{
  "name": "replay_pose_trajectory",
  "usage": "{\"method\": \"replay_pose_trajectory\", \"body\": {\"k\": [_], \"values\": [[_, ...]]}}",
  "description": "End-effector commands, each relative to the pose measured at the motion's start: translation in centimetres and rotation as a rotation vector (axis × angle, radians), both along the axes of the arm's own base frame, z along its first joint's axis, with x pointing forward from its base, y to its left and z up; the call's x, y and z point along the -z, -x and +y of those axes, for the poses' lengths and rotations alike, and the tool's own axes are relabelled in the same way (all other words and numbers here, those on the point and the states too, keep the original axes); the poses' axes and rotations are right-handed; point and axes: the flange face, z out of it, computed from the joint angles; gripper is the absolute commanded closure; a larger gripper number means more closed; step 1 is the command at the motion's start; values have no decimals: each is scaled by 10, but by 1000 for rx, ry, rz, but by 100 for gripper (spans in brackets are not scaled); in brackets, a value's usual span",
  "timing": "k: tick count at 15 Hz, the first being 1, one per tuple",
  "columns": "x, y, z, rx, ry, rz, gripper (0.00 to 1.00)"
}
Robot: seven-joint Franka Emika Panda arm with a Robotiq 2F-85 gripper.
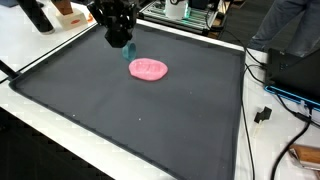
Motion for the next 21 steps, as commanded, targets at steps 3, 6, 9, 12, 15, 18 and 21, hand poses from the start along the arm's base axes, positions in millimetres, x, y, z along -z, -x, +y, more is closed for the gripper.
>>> {"method": "replay_pose_trajectory", "body": {"k": [3,6,9,12,15,18,21], "values": [[-8,3,19,-2,36,-8,75],[-16,6,44,5,98,-28,75],[-23,11,75,33,203,-54,75],[-22,16,107,52,327,-84,75],[-17,23,134,71,464,-115,75],[-7,29,156,84,578,-130,75],[3,34,172,106,663,-161,75]]}}
